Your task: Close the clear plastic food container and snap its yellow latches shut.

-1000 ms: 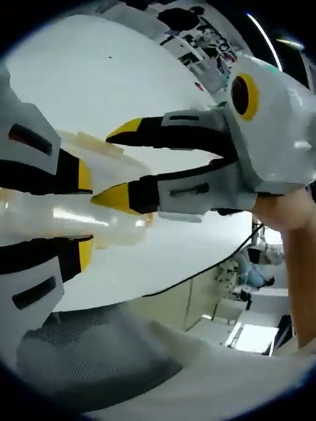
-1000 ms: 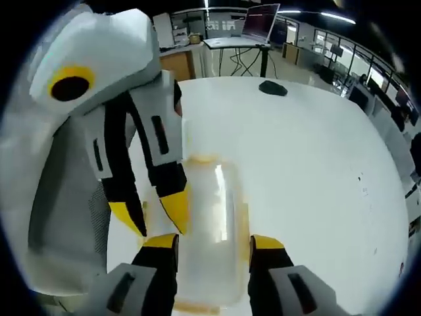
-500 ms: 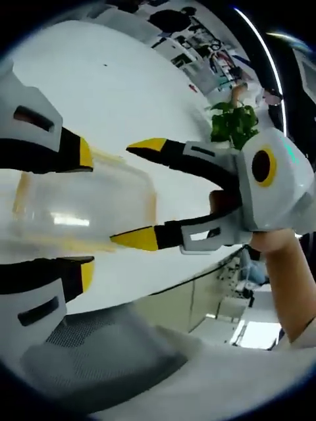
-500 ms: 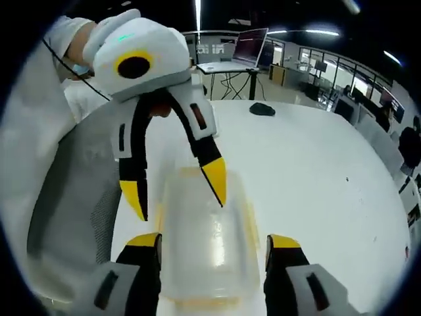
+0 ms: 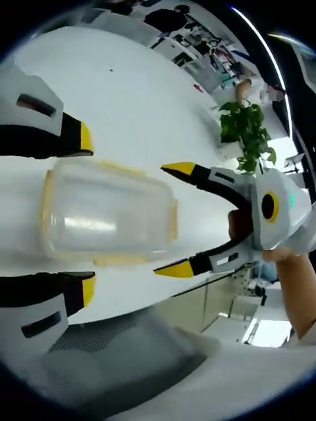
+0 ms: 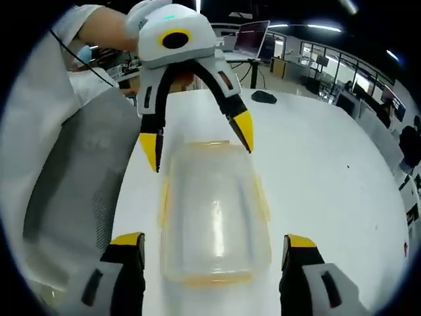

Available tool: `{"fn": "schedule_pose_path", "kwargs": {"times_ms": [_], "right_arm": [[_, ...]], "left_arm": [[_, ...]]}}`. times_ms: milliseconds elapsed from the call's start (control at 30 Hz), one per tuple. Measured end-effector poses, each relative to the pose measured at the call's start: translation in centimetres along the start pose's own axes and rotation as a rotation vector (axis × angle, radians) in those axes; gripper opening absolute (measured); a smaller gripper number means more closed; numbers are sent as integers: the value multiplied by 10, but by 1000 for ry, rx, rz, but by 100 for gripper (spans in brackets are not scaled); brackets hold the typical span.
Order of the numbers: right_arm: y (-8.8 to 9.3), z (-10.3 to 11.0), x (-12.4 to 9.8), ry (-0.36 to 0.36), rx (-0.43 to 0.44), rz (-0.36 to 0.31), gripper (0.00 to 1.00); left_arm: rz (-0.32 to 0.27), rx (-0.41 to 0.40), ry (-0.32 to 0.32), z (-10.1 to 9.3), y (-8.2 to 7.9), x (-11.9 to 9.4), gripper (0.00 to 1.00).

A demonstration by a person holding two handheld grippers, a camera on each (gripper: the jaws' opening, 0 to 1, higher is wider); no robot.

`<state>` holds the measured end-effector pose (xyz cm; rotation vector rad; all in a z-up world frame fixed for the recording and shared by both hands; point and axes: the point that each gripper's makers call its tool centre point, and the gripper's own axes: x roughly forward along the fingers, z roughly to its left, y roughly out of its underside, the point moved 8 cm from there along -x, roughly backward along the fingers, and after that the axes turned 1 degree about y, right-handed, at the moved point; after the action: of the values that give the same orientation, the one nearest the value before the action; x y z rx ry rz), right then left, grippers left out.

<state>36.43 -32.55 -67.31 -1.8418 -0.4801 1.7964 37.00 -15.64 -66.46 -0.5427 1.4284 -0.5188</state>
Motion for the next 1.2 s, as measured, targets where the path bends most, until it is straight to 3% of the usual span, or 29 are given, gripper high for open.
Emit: {"fn": "schedule_pose_path", "kwargs": {"times_ms": [267,433,800,1200], "right_arm": [[3,6,11,1,-35,54,88],[3,-1,15,52,-52,78,79],[3,-3,13,41,-70,70,75],[-13,5,23,46,-73,84,74]], "left_arm": [[67,37,25,5,7,8,82],[107,56,45,8,10,15,76],[90,46,30,8,11,15,74],[105,58,26,4,22,3,73]]}}
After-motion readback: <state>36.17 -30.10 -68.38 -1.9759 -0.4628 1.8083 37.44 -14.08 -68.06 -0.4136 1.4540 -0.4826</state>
